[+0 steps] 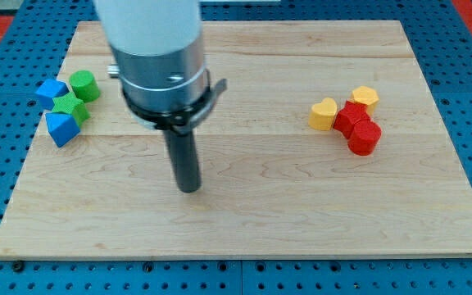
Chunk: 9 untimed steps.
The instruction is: Slide the yellow hexagon along with yellow heart to center
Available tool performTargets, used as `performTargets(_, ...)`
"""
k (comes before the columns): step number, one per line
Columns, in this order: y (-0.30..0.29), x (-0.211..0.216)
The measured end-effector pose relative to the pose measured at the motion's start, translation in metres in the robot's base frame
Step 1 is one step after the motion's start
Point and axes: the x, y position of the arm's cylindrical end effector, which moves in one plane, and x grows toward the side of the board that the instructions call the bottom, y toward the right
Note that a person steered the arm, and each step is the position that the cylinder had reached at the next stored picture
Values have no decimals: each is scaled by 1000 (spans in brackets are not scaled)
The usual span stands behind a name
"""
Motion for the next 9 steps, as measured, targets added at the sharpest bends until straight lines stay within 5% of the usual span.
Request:
performTargets(2, 178, 16)
performTargets(4, 310, -70)
performTargets(7, 320, -103)
performTargets(8, 303, -155)
performTargets(9, 231, -151)
